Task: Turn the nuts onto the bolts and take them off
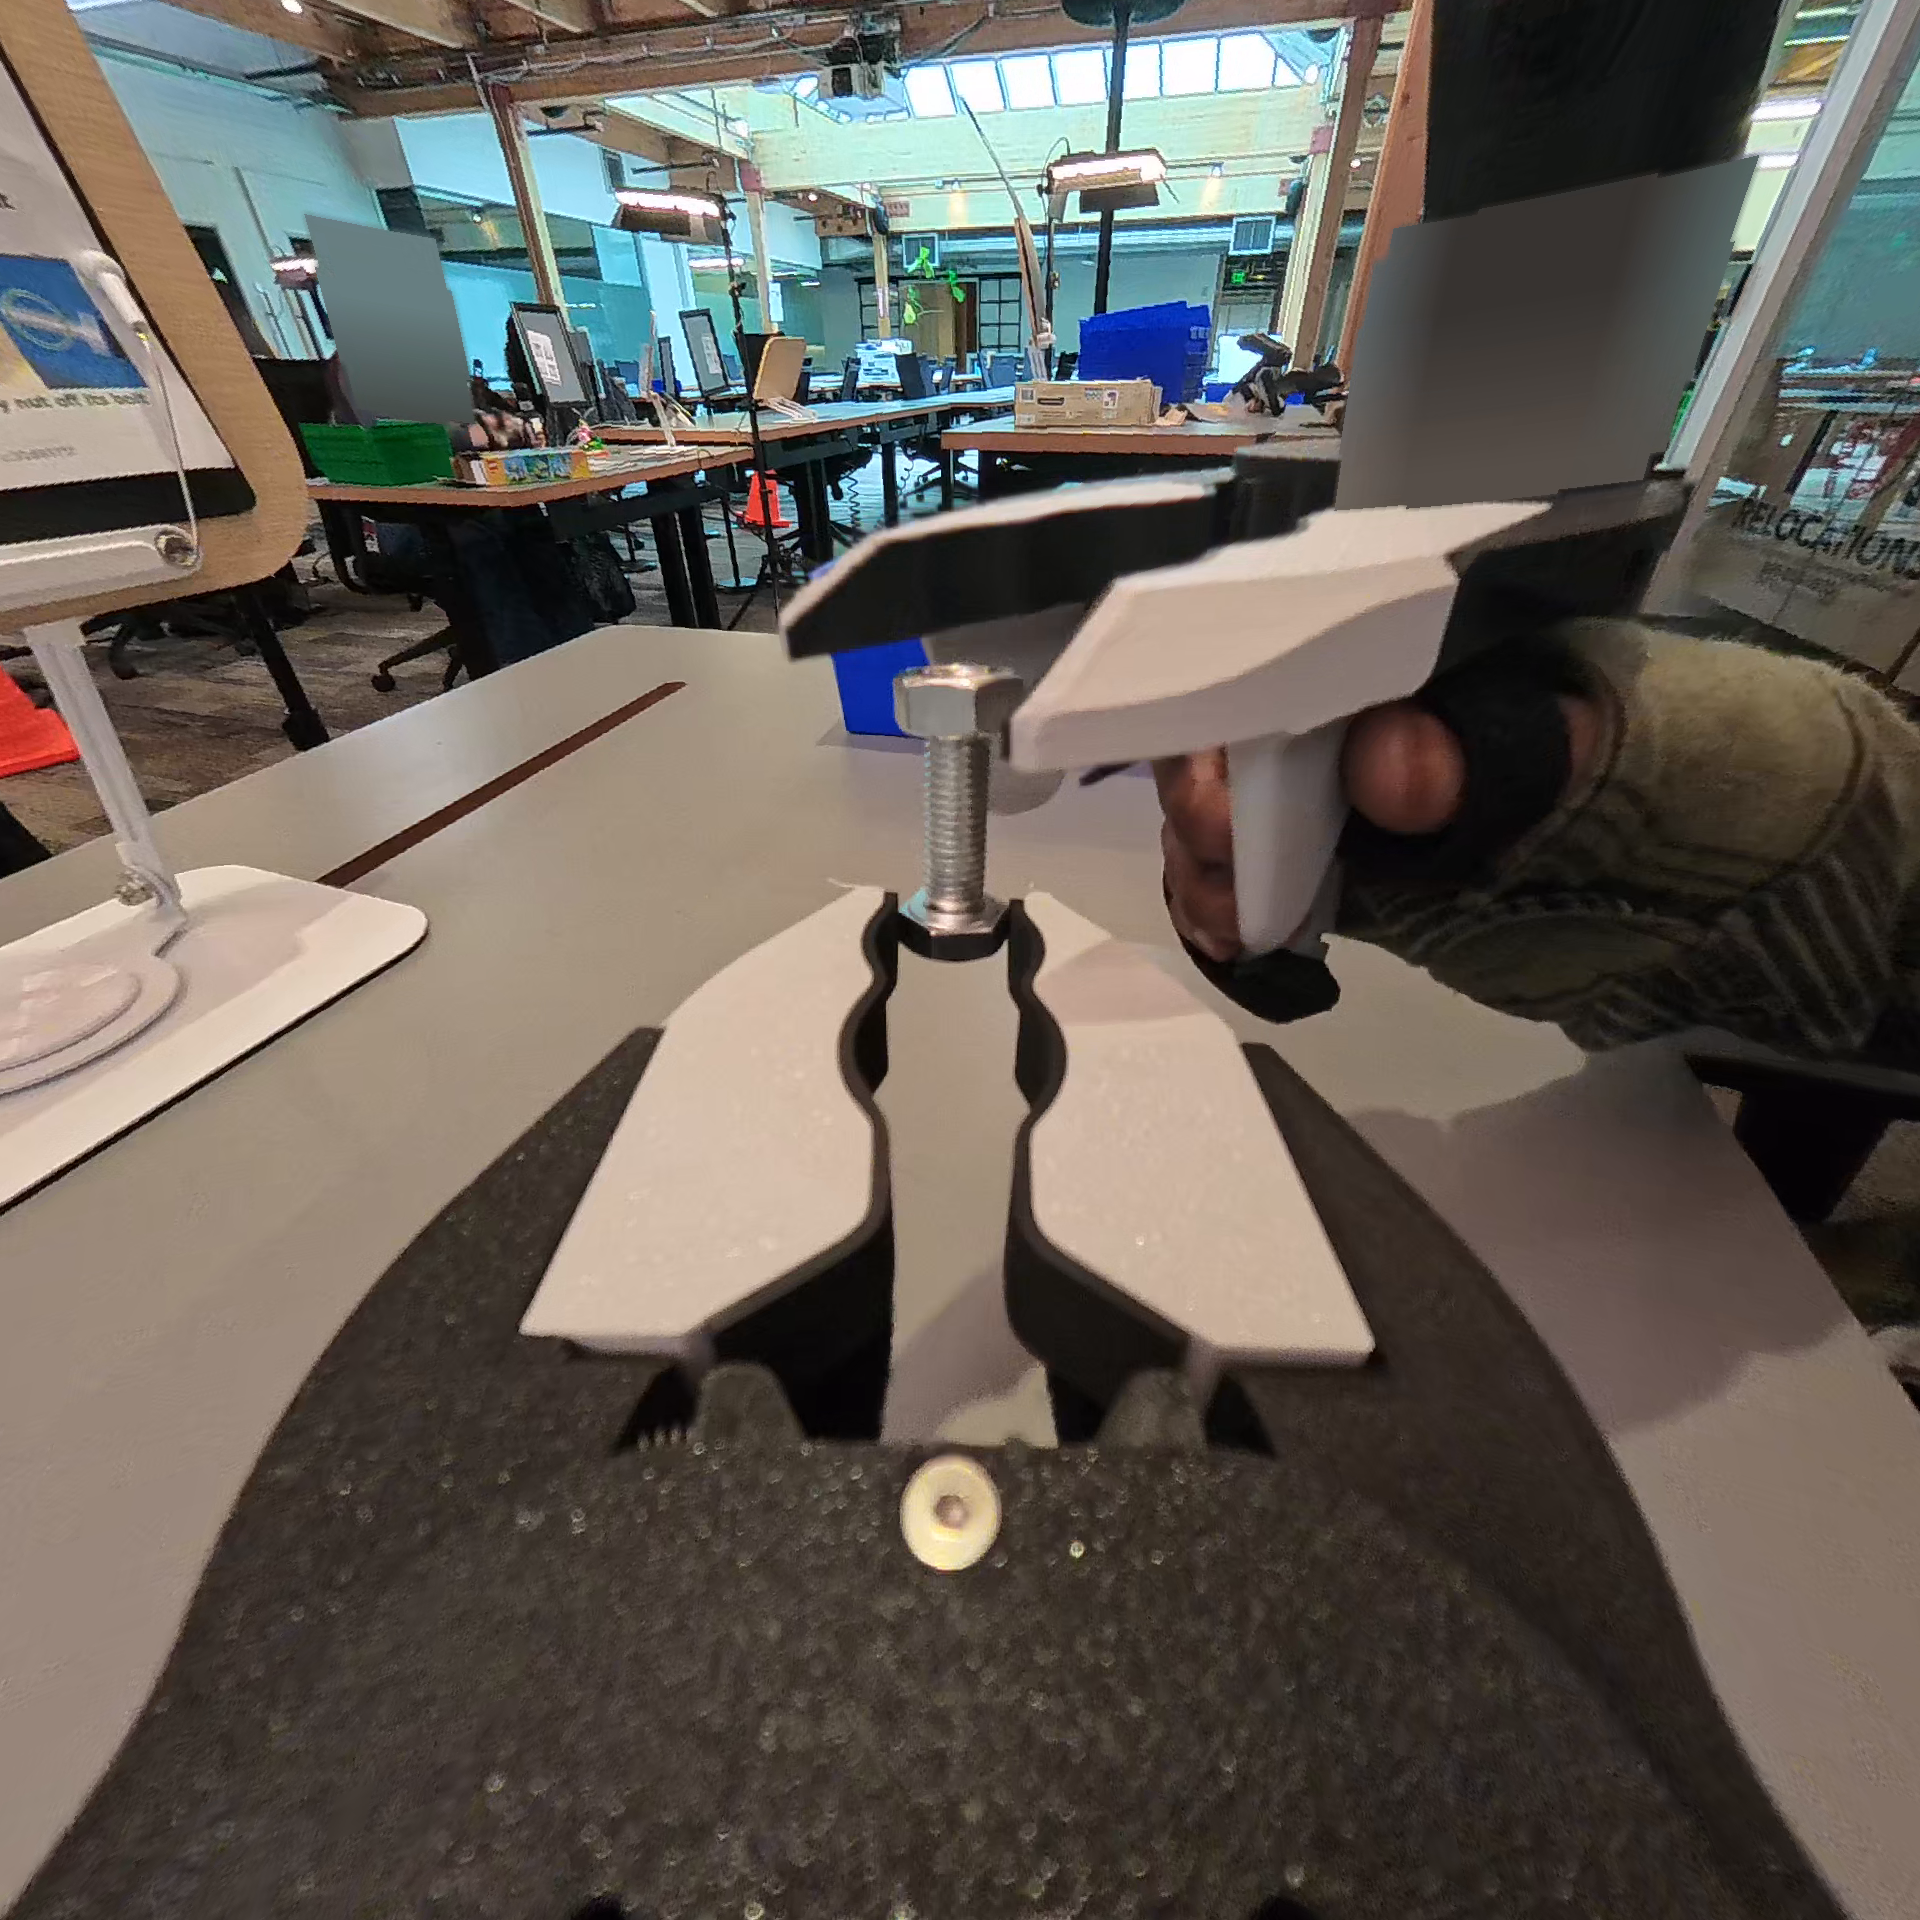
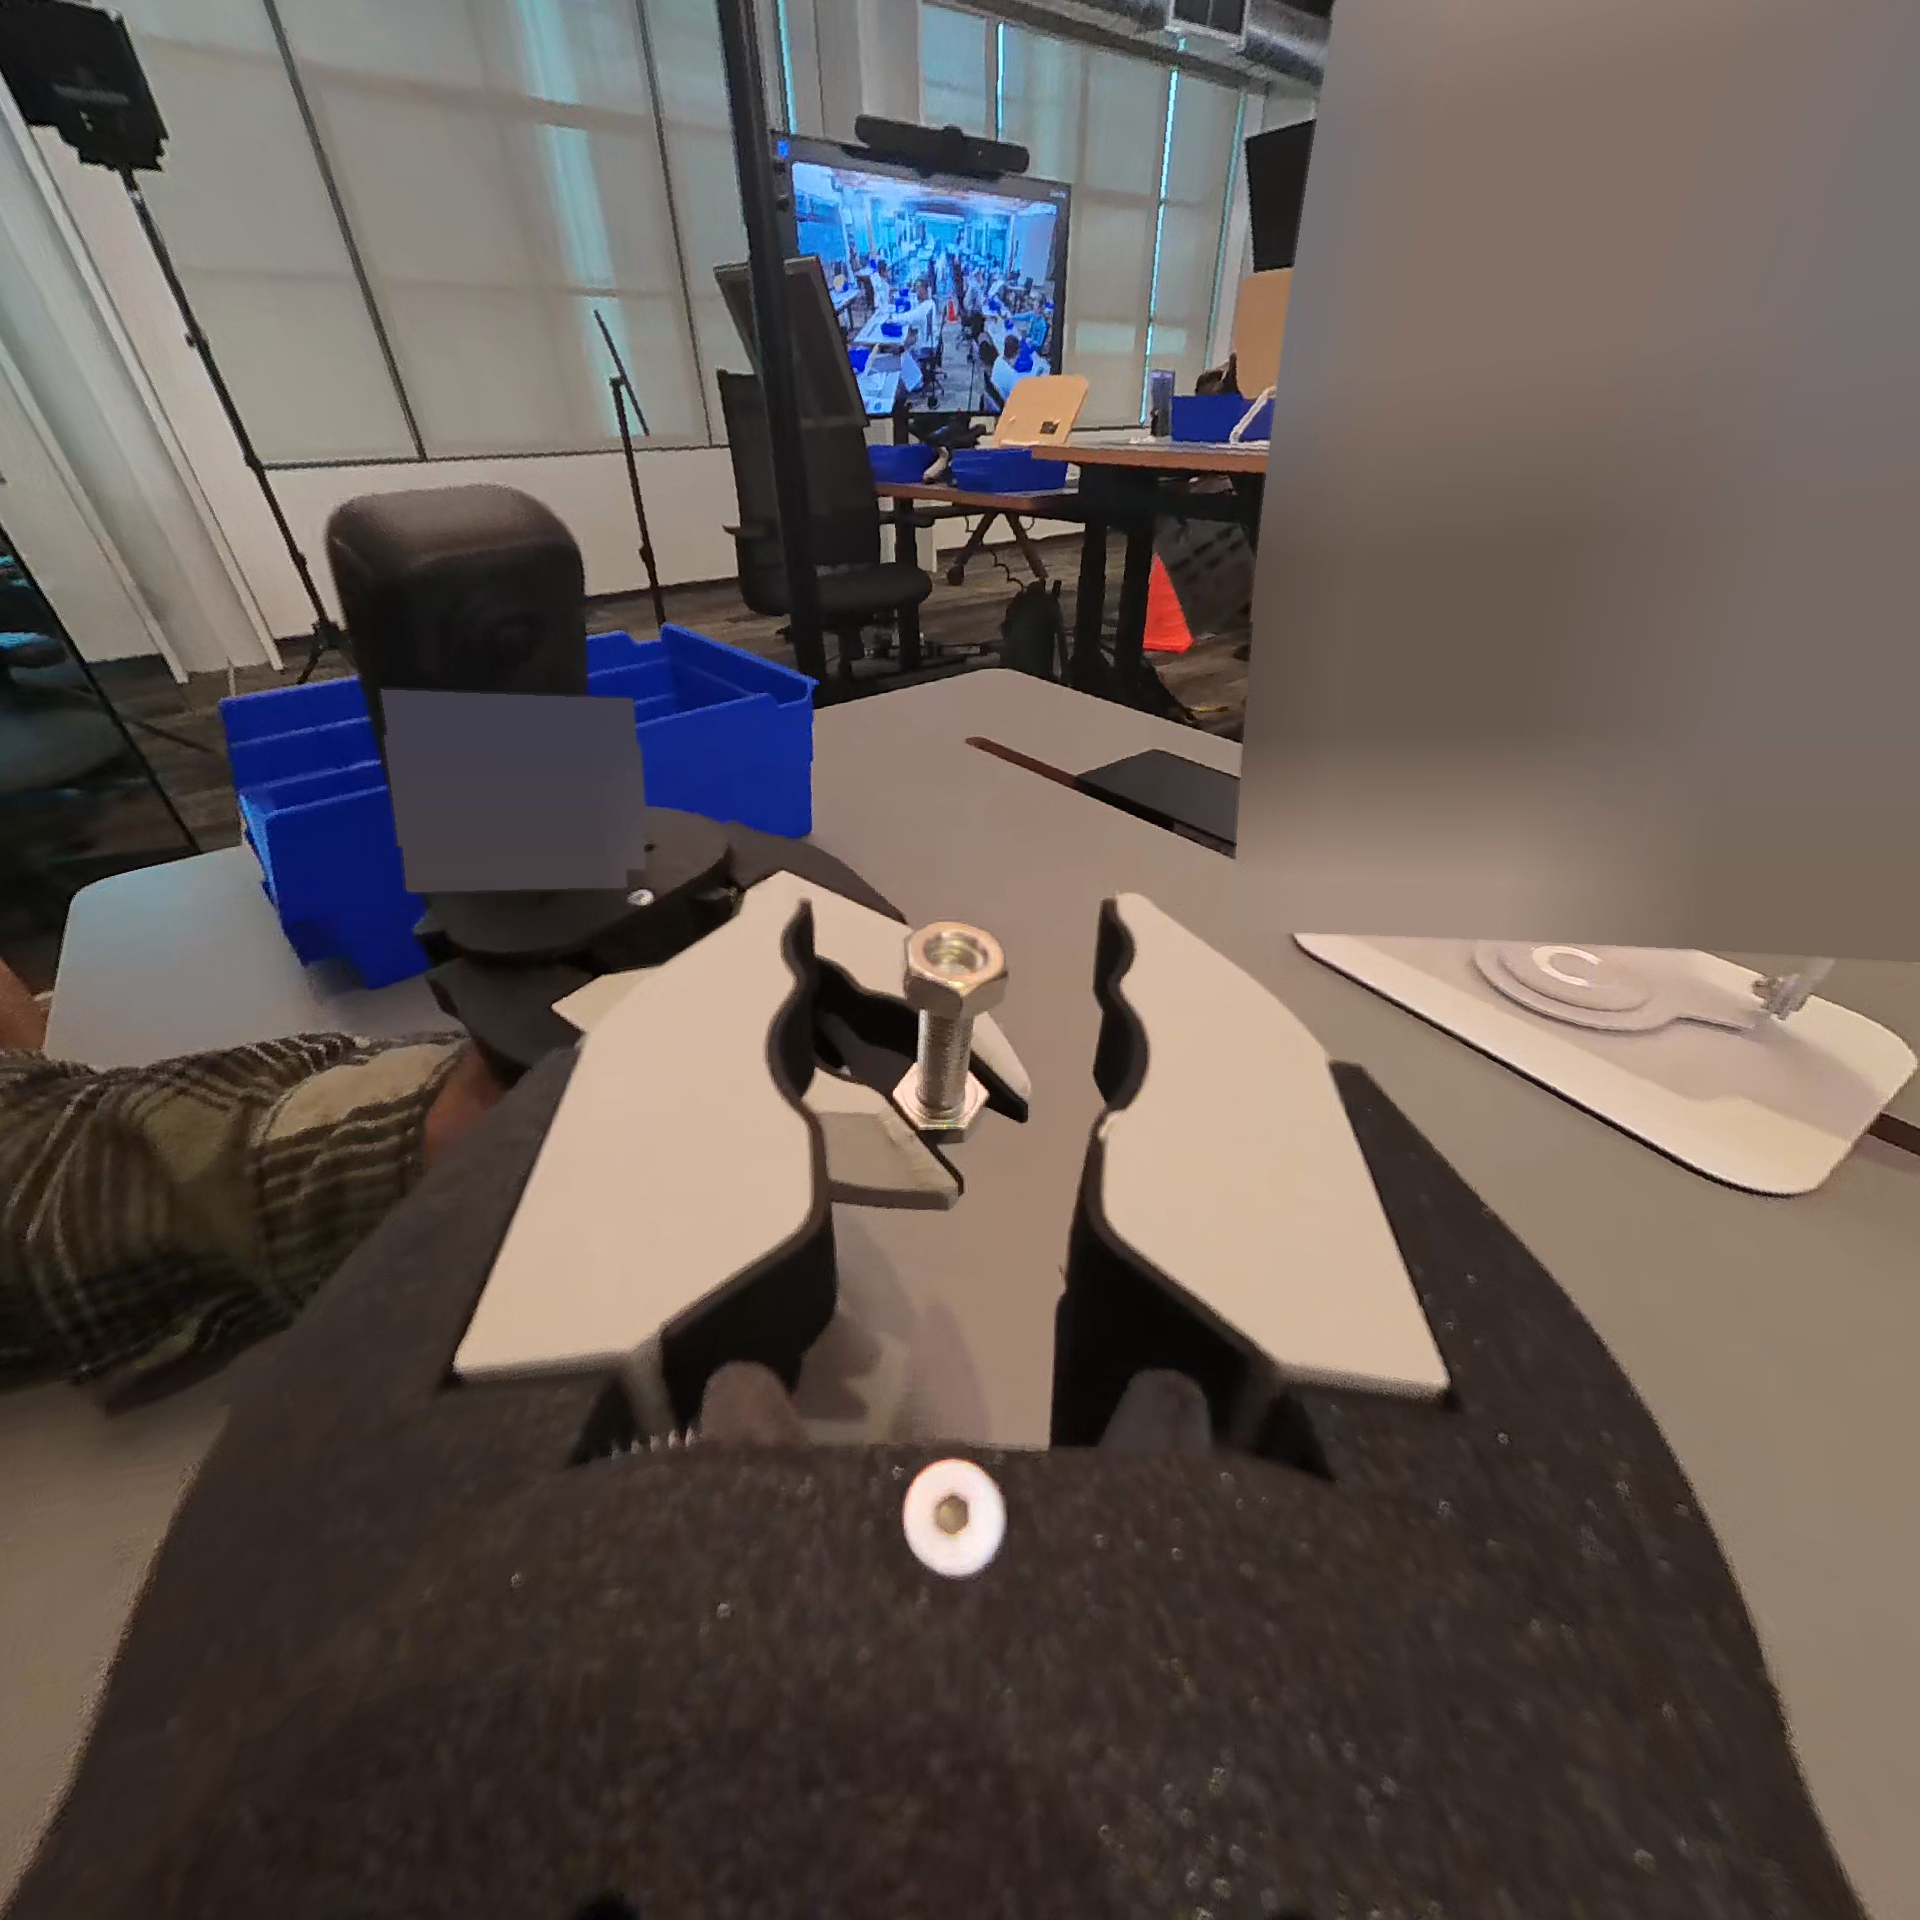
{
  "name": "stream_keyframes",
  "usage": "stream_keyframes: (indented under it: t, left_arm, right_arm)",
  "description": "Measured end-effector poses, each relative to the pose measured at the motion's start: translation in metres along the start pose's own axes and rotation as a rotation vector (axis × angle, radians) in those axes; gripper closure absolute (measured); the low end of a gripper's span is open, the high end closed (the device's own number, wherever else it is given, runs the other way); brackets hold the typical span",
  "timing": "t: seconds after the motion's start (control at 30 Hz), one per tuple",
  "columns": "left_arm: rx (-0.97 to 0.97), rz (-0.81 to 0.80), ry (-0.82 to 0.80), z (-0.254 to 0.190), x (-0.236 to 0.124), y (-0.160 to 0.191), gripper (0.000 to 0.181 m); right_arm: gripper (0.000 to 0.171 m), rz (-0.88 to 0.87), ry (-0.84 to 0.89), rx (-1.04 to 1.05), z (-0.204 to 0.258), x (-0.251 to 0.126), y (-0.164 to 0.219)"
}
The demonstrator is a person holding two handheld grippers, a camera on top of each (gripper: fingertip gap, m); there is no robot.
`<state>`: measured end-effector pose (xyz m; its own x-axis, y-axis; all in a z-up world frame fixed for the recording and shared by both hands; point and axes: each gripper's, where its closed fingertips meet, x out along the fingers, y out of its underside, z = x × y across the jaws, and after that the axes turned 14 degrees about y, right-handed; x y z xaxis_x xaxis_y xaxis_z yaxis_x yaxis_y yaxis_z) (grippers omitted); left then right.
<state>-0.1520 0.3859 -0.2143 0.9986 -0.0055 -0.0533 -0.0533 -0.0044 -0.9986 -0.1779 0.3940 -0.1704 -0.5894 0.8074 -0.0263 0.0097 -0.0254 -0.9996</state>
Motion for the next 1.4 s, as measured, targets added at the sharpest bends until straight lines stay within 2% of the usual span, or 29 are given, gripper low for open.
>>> stream_keyframes:
  t: [0.07,0.13,0.17,0.37,0.6,0.83,1.03,1.4]
  left_arm:
    - [-0.002,0.001,0.010,-0.001,0.000,0.000,0.162]
    - [0.003,0.001,0.018,-0.003,0.001,-0.001,0.162]
    - [0.006,0.003,0.030,-0.005,0.001,-0.001,0.162]
    - [0.002,-0.011,0.102,-0.014,0.004,-0.003,0.162]
    - [0.024,-0.032,0.248,-0.039,0.011,-0.010,0.162]
    - [0.022,0.004,0.346,-0.055,0.017,-0.005,0.162]
    - [0.002,0.035,0.374,-0.058,0.021,0.002,0.162]
    - [-0.011,0.064,0.324,-0.050,0.023,0.008,0.162]
  right_arm:
    - [0.131,-0.007,-0.033,-0.019,0.005,0.001,0.001]
    - [0.150,-0.010,-0.075,-0.051,0.010,0.000,0.002]
    - [0.153,-0.014,-0.095,-0.066,0.011,0.000,0.002]
    - [0.153,0.001,-0.285,-0.139,0.016,-0.011,0.002]
    - [0.153,-0.014,-0.751,-0.154,0.032,-0.041,-0.003]
    - [0.153,-0.029,-1.067,-0.171,0.037,-0.062,0.002]
    - [0.153,-0.025,-1.161,-0.223,0.036,-0.065,0.010]
    - [0.148,-0.010,-1.099,-0.185,0.030,-0.056,0.013]
